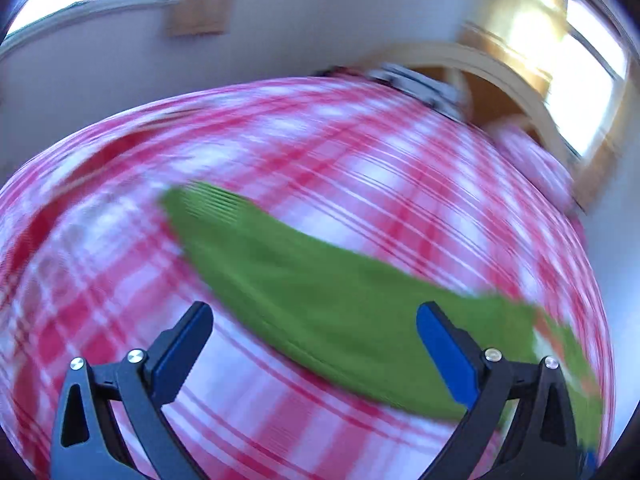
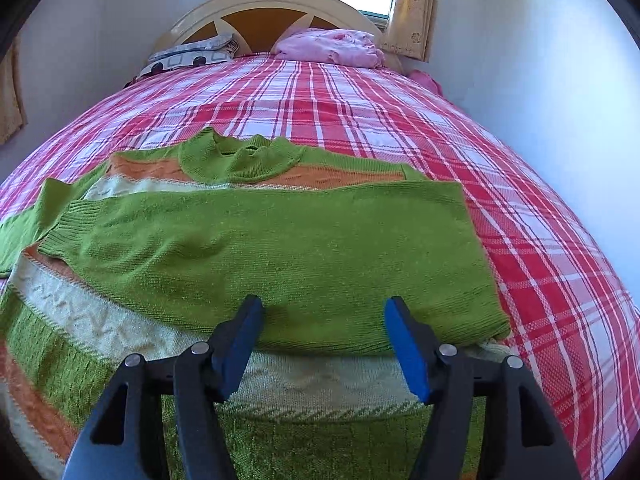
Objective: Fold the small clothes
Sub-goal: 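Move the left tool to the other green sleeve cuff, then grasp the other sleeve cuff with the left tool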
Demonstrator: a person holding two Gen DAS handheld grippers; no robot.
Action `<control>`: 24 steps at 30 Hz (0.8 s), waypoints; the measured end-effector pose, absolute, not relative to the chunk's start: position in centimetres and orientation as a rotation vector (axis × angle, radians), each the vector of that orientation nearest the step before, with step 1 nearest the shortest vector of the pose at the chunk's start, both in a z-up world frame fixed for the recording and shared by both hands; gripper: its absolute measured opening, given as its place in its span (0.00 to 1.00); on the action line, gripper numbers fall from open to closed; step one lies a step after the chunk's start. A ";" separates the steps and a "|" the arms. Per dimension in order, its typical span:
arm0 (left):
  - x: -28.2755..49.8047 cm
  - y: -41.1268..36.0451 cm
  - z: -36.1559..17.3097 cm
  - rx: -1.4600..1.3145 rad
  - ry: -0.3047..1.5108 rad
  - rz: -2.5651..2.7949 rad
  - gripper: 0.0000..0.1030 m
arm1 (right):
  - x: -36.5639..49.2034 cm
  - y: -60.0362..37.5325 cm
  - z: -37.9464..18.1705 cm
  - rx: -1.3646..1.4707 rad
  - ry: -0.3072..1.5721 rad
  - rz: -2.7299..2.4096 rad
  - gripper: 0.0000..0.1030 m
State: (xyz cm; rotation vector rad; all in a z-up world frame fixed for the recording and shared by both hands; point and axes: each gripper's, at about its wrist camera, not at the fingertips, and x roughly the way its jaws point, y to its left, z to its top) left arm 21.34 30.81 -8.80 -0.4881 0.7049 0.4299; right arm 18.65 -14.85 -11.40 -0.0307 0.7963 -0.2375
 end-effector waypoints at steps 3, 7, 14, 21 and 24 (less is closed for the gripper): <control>22.5 35.2 -9.7 -0.553 0.709 0.506 0.91 | 18.6 -14.9 -11.4 -0.020 0.798 -0.236 0.64; 24.1 38.2 -12.2 -0.633 0.753 0.540 0.77 | 18.7 -15.0 -11.5 -0.012 0.800 -0.232 0.64; 24.2 38.3 -13.8 -0.586 0.704 0.565 0.65 | 18.7 -15.3 -11.6 0.010 0.803 -0.227 0.66; 23.0 40.0 -14.1 -0.688 0.640 0.537 0.42 | 18.7 -15.5 -11.7 0.018 0.804 -0.229 0.68; 22.8 40.5 -14.5 -0.725 0.628 0.542 0.26 | 18.7 -15.5 -11.7 0.018 0.804 -0.230 0.68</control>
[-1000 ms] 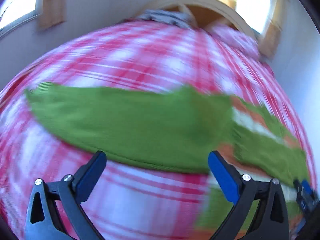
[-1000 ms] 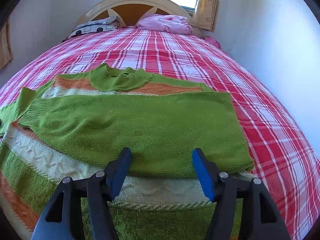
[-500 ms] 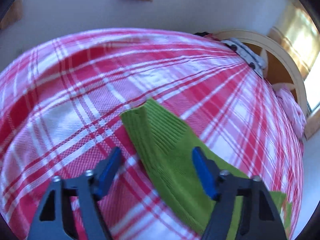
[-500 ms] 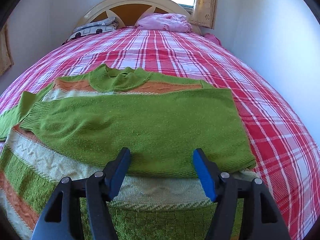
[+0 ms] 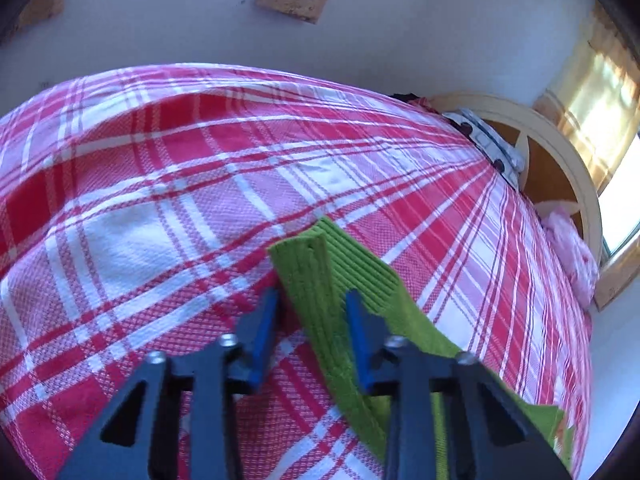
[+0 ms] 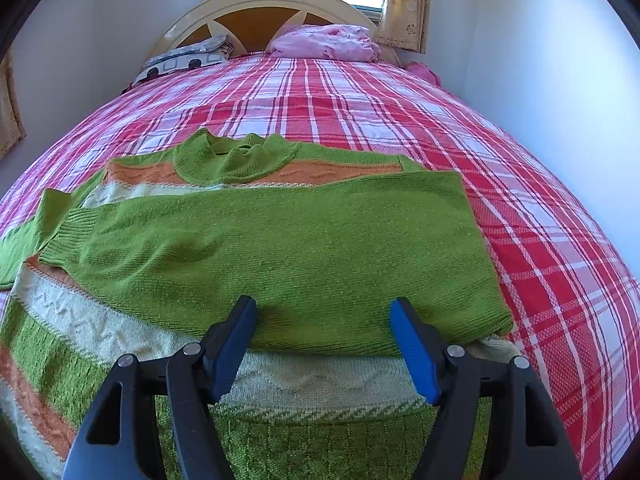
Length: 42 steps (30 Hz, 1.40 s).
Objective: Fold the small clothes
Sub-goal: 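Grasp the other sleeve cuff with the left tool, then fold the held sleeve across the sweater body with the left tool, release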
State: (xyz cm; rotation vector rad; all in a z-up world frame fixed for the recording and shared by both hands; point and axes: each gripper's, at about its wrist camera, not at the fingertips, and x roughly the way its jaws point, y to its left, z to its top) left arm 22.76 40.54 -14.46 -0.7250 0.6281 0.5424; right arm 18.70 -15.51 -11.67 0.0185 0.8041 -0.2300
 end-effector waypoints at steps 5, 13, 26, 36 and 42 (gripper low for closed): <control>22.8 40.5 -14.4 -0.720 0.635 0.538 0.13 | 18.7 -15.5 -11.7 0.019 0.804 -0.229 0.68; 22.9 36.6 -11.3 -0.573 0.590 0.453 0.07 | 18.7 -15.6 -11.6 0.027 0.803 -0.227 0.68; 25.3 22.8 -4.1 -0.374 0.521 0.145 0.07 | 18.7 -15.6 -11.7 0.030 0.801 -0.226 0.69; 24.7 5.1 -4.7 -0.194 0.572 -0.182 0.07 | 18.6 -15.7 -11.7 0.031 0.801 -0.225 0.69; 24.5 -1.3 -8.1 -0.096 0.656 -0.238 0.07 | 18.6 -15.7 -11.7 0.034 0.801 -0.224 0.69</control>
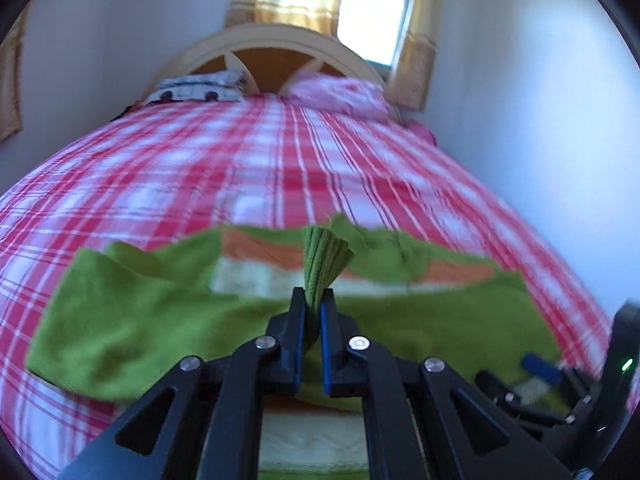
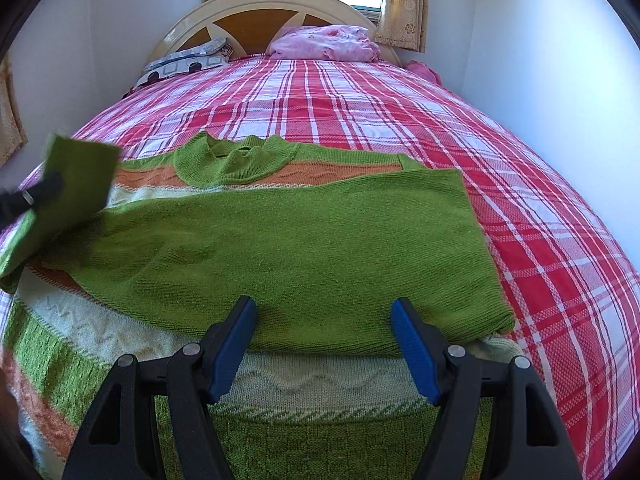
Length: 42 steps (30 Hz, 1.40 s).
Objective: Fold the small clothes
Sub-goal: 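Fold the held sleeve across the sweater body with the left tool, release, then regrasp the folded sleeve cuff with the right tool and lay it flat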
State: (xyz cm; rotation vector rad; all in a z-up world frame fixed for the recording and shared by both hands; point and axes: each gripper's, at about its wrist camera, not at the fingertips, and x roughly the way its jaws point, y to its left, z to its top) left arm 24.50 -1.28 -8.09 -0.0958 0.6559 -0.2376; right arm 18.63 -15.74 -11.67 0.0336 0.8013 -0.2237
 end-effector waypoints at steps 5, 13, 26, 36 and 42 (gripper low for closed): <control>24.9 -1.7 -9.5 -0.080 0.741 -0.240 0.07 | 18.6 -15.6 -11.7 0.042 0.800 -0.220 0.69; 20.4 3.4 -8.3 -0.131 0.691 -0.153 0.93 | 18.7 -15.5 -11.7 0.046 0.799 -0.220 0.69; 19.6 7.5 -13.6 -0.231 0.762 -0.001 0.93 | 24.7 -10.2 -8.9 0.372 0.822 0.133 0.69; 19.5 8.5 -13.6 -0.275 0.741 -0.050 1.00 | 29.0 -1.5 -11.1 0.056 0.853 0.096 0.21; 19.2 8.7 -13.6 -0.292 0.733 -0.058 1.00 | 28.1 -3.1 -8.2 0.086 0.775 0.108 0.10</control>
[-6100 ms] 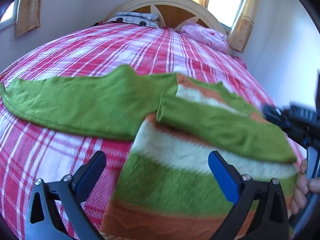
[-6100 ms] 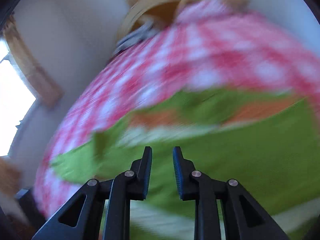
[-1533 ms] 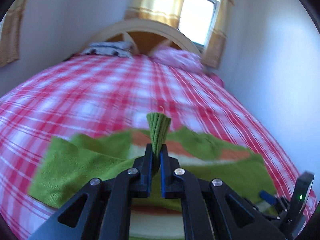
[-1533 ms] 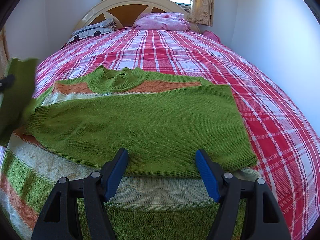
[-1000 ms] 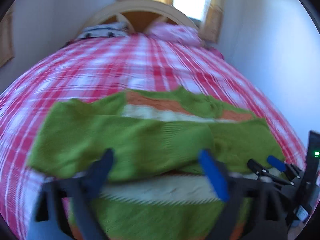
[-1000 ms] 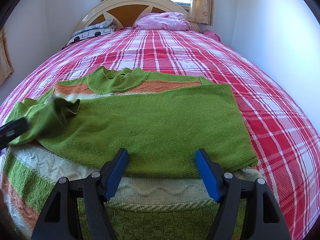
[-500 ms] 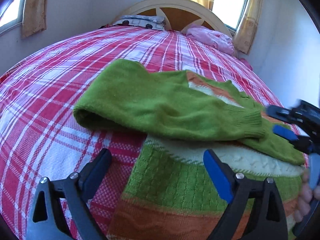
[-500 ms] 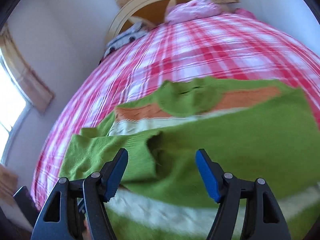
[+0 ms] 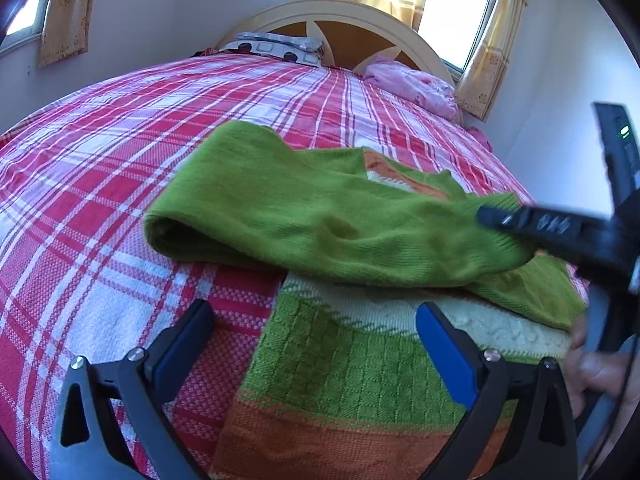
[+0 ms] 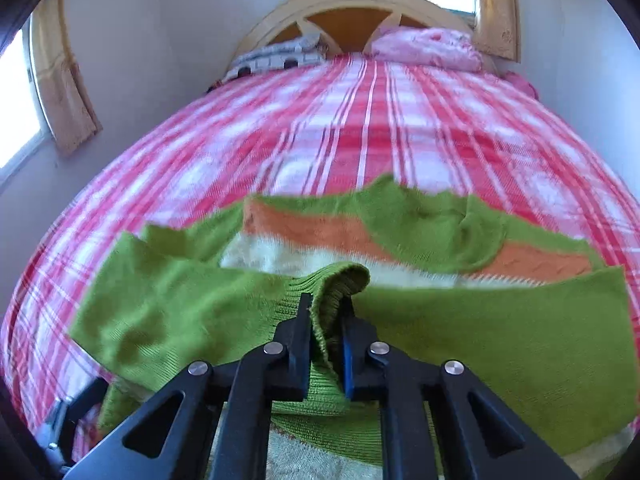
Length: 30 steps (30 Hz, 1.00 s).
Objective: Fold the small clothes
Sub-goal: 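Regrasp the folded sleeve cuff with the right tool and lay it flat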
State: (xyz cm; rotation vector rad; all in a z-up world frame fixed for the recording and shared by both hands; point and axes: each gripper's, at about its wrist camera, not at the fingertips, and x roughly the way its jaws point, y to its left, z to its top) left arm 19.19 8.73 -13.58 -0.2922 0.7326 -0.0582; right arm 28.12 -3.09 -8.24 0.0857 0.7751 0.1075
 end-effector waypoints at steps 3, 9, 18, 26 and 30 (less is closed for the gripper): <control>19.2 8.7 -13.6 -0.293 0.733 -0.057 1.00 | 27.6 -4.7 -5.0 0.119 0.703 0.099 0.10; 19.2 8.8 -13.7 -0.299 0.736 -0.052 1.00 | 25.0 -8.5 1.5 0.101 0.566 0.063 0.10; 19.2 9.3 -13.7 -0.321 0.729 -0.046 1.00 | 22.2 -15.8 2.4 0.097 0.540 -0.098 0.10; 19.3 9.3 -13.7 -0.310 0.734 -0.056 1.00 | 22.1 -18.9 -2.6 0.113 0.645 -0.158 0.10; 19.4 9.2 -13.7 -0.303 0.737 -0.053 1.00 | 22.3 -19.6 -5.0 0.064 0.695 -0.175 0.10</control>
